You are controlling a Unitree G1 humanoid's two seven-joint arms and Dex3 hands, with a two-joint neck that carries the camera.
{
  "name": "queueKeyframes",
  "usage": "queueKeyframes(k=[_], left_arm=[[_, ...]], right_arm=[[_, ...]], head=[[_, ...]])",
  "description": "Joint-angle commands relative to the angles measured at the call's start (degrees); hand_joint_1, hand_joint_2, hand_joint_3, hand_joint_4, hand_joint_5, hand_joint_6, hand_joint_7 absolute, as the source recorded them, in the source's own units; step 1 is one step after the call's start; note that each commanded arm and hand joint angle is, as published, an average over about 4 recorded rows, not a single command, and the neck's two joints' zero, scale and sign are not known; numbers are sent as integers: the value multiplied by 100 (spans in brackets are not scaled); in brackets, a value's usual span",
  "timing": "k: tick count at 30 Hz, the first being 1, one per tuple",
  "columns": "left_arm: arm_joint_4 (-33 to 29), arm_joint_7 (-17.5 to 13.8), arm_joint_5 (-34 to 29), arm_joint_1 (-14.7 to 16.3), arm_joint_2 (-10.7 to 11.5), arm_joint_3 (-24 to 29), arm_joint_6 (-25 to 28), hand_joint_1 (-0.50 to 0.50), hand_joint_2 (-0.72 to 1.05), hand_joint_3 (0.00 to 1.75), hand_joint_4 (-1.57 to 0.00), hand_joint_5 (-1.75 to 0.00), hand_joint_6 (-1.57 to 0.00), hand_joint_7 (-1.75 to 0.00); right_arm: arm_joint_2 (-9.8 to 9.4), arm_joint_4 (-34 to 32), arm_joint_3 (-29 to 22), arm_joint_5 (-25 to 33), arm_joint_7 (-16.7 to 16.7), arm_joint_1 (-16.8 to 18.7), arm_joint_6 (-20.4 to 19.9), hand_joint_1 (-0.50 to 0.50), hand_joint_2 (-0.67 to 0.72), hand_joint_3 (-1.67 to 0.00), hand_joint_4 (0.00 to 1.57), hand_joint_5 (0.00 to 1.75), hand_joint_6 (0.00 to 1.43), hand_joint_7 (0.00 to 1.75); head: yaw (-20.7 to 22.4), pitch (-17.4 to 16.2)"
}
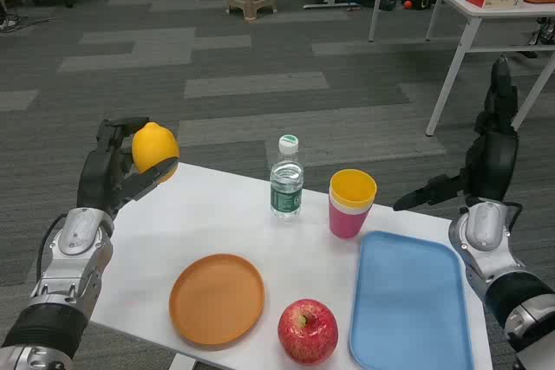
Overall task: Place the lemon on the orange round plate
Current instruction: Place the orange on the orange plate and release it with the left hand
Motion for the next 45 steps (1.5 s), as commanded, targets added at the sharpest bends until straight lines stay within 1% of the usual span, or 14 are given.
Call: queueKeyframes(k=[1,5,9,16,18,21,23,27,29,31,35,39,42,45], left_arm=[[-214,3,-8,-5,73,-79,-21,-50,105,9,0,-147,0,-154],[-214,3,-8,-11,73,-74,-21,-50,105,9,0,-154,0,-154],[-221,3,-16,-11,82,-85,-21,-50,105,7,0,-154,0,-154],[-212,3,-8,-5,95,-155,-21,-50,105,9,0,-154,0,-154],[-208,3,6,-5,117,-247,-21,-50,105,4,0,-154,0,-154],[-144,-13,43,48,170,-614,-16,-50,105,7,0,-154,0,-154],[-39,-28,54,101,196,-979,-12,-50,105,4,0,-154,0,-154],[212,-68,54,145,196,-1519,-8,-50,105,4,0,-154,-1,-154],[385,-94,50,153,210,-1858,-8,-50,105,4,0,-154,-1,-154],[530,-127,45,164,234,-2143,-14,-50,105,9,0,-154,-1,-154],[713,-215,69,250,289,-2480,-27,-50,105,9,0,-154,-1,-154],[902,-309,102,347,324,-2741,-34,-50,105,9,0,-154,-3,-154],[1045,-415,232,389,341,-2862,-82,-50,105,7,0,-154,-3,-154],[1319,-461,474,411,352,-2886,-214,-50,105,4,0,-154,-3,-154]], right_arm=[[42,-41,-14,71,-11,51,9,-46,70,0,0,0,0,0],[42,-48,-14,71,-11,51,9,-46,68,0,0,0,0,0],[42,-50,-14,71,-11,51,9,-46,72,0,0,0,0,0],[42,-48,-14,71,-11,51,9,-46,69,0,0,0,0,0],[42,-44,-14,71,-11,51,9,-46,71,0,0,0,0,0],[51,-26,-21,71,-11,57,9,-46,71,0,0,0,0,0],[60,-6,-23,71,-7,59,9,-46,72,0,0,0,0,0],[69,16,-19,71,-11,59,9,-46,69,0,0,0,0,0],[69,20,-14,71,-7,68,9,-46,72,0,0,0,0,0],[69,20,-16,71,-5,90,9,-46,72,0,0,0,0,0],[62,9,-23,82,-11,154,9,-46,72,0,0,0,0,0],[60,3,-54,89,-11,204,9,-46,71,0,0,0,0,0],[60,22,-56,91,-11,215,9,-46,69,0,0,0,0,0],[60,40,-45,98,-7,218,9,-46,72,0,0,0,0,0]], head=[[36,6],[37,-3],[35,-18],[47,-51],[47,-51],[60,-92],[60,-92],[90,-130],[114,-158],[106,-166],[93,-216],[44,-169],[48,-159],[54,-168]])
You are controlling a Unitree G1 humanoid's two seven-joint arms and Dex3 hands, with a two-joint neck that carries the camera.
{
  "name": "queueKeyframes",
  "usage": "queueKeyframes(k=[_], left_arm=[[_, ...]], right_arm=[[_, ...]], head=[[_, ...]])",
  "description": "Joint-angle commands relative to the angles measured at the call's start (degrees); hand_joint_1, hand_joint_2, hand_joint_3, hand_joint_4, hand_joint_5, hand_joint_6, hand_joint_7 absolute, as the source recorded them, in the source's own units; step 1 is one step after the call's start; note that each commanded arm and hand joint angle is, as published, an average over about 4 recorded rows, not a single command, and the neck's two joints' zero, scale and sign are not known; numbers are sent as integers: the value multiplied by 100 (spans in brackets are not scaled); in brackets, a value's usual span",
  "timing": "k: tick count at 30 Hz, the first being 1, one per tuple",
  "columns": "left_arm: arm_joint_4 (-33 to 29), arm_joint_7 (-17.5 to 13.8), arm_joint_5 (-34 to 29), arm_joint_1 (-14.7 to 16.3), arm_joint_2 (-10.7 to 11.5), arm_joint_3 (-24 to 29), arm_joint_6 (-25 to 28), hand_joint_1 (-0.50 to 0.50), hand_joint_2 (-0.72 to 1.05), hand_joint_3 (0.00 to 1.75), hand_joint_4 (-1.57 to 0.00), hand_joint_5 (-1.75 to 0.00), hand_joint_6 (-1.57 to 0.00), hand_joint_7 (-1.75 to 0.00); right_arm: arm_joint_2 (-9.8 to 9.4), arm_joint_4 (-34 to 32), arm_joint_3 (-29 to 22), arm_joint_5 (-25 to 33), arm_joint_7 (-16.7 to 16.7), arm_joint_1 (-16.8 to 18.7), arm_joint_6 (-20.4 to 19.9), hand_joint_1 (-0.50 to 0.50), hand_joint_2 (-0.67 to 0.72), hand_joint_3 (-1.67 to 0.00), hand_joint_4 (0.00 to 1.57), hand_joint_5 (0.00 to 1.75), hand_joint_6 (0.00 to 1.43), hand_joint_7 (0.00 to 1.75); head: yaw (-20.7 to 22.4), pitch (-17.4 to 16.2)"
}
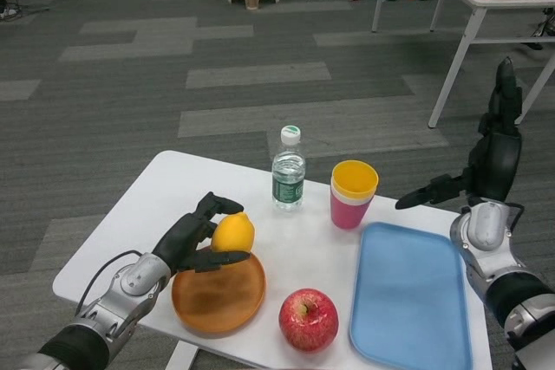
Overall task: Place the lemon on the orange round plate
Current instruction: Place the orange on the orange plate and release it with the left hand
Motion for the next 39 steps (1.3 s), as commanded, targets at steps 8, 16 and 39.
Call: queueKeyframes(k=[8,16,39], left_arm=[[590,-62,485,106,99,-3,-252,-44,105,7,0,-154,-1,-148],[744,-15,654,119,141,6,-626,33,105,9,0,-154,0,-140],[904,338,1069,139,139,397,-1399,-49,74,9,0,-121,-2,-98]], right_arm=[[21,50,-43,30,-12,50,9,-46,71,0,0,0,0,0],[21,85,-13,30,-9,50,9,-46,71,0,0,0,0,0],[21,85,-2,30,-12,50,9,-46,66,0,0,0,0,0]], head=[[88,25],[177,16],[232,-33]])
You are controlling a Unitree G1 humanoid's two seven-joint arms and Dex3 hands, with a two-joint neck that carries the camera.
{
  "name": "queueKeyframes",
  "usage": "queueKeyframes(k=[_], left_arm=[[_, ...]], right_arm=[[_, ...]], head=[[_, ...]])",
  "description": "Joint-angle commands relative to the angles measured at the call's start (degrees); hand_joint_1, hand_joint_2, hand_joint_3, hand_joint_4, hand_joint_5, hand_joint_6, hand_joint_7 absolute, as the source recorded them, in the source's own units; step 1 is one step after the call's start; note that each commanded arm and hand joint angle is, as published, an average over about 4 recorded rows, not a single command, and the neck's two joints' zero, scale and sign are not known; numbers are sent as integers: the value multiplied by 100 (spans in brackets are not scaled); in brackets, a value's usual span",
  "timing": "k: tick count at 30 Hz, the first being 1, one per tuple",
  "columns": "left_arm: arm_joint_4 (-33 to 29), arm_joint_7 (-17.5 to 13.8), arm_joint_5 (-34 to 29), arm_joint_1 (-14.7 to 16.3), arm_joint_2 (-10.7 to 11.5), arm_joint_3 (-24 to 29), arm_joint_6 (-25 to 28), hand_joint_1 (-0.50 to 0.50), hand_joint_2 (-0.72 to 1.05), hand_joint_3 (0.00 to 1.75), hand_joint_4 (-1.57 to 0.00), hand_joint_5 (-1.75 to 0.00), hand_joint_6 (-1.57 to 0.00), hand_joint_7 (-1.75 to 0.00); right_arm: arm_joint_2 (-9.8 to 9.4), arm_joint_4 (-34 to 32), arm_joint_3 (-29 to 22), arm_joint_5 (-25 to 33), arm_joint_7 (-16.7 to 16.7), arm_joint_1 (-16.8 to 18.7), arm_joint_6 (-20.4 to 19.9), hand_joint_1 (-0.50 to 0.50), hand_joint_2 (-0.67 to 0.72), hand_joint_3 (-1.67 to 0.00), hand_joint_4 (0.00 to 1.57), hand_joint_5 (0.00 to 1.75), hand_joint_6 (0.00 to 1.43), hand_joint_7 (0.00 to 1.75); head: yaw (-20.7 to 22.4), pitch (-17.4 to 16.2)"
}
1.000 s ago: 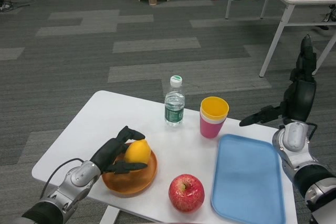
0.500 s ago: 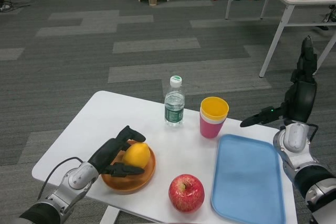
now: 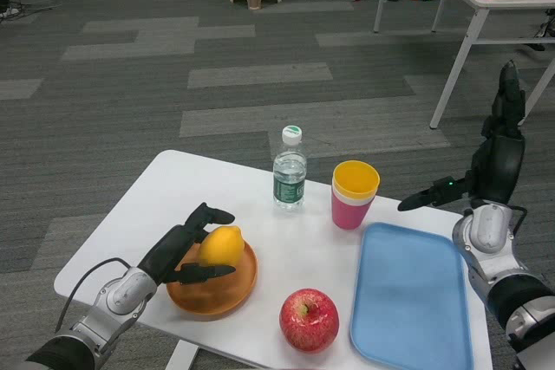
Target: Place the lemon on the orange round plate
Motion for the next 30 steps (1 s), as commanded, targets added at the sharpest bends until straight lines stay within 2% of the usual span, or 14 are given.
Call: queueKeyframes(k=[1,4,8,12,17,22,27,30], left_arm=[[104,90,50,40,34,93,-118,-48,45,9,0,-113,-3,-94],[148,177,47,40,26,110,-252,-48,-19,9,0,-98,-5,-80],[174,237,39,40,23,134,-351,-48,-50,9,0,-77,-7,-54],[188,285,-172,40,10,174,-362,-48,-70,9,0,-69,-12,-49],[253,347,-1359,80,-43,-33,-388,-48,-72,9,0,-62,-13,-49],[227,500,-1768,128,-170,178,-661,-48,-72,9,0,-62,-13,-49],[-144,606,-2029,128,-388,923,-927,-48,-72,9,0,-62,-10,-49],[-645,648,-2038,128,-357,1475,-973,-48,-72,9,0,-62,-10,-49]], right_arm=[[21,5,-5,13,-12,44,9,-46,66,0,0,0,0,0],[21,5,-5,13,-5,44,9,-46,66,0,0,0,0,0],[21,5,-5,13,-9,44,9,-46,71,0,0,0,0,0],[21,5,-10,13,-7,44,9,-46,69,0,0,0,0,0],[21,5,-5,13,-12,44,9,-46,71,0,0,0,0,0],[25,5,-1,13,-12,44,9,-46,69,0,0,0,0,0],[30,5,6,13,-12,44,9,-46,66,0,0,0,0,0],[21,3,21,13,-12,44,9,-46,71,0,0,0,0,0]], head=[[1,-9],[9,-17],[9,-17],[25,-27],[47,-38],[66,-50],[77,-64],[110,-47]])
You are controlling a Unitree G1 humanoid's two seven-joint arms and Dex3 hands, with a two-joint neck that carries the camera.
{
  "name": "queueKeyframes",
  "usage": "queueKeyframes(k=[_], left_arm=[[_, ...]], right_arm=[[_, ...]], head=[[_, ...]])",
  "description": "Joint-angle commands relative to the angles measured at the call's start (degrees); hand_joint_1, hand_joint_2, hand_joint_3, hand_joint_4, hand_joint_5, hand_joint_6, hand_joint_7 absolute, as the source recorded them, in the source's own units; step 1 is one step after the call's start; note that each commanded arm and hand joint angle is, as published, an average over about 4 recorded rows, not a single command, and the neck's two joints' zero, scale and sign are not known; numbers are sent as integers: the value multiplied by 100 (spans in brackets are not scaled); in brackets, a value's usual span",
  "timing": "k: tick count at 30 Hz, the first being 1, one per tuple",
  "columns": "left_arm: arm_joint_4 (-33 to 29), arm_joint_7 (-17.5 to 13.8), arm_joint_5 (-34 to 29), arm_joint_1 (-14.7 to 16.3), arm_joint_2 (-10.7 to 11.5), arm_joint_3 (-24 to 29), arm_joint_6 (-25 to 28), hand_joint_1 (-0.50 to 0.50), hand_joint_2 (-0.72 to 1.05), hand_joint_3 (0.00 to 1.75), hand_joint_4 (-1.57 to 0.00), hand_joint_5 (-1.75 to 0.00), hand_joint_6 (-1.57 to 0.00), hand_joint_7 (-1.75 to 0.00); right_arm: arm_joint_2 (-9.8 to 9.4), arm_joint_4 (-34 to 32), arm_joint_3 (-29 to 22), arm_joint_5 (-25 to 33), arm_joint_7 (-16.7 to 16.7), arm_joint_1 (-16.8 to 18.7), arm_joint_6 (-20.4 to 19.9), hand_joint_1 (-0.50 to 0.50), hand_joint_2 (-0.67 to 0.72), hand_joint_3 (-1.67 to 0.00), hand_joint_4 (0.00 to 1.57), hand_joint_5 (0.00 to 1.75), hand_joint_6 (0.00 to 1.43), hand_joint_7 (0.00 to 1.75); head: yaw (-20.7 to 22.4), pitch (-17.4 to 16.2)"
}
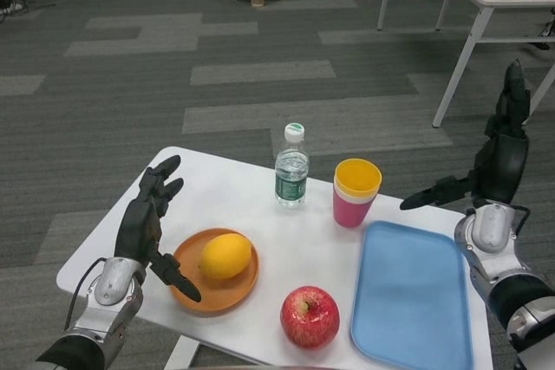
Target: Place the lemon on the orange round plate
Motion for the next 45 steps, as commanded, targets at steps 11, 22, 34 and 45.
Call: queueKeyframes(k=[11,22,34,45], left_arm=[[-2165,-46,-197,68,322,1729,591,-46,-72,9,0,-44,-5,-49],[-3028,-862,190,-108,713,1960,2151,-47,-72,9,0,-41,0,-49],[-3059,-958,71,-433,880,1644,2243,-47,-72,9,0,-38,0,-49],[-3059,-949,58,-442,880,1595,2234,-47,-72,9,0,-41,0,-49]], right_arm=[[5,37,42,12,-11,36,10,-46,66,0,0,0,0,0],[-1,85,141,20,-11,-12,19,-46,66,0,0,0,0,0],[-10,81,189,25,-6,-12,28,-46,66,0,0,0,0,0],[-23,64,189,25,-6,-12,23,-46,69,0,0,0,0,0]], head=[[30,60],[46,118],[-19,127],[-13,127]])
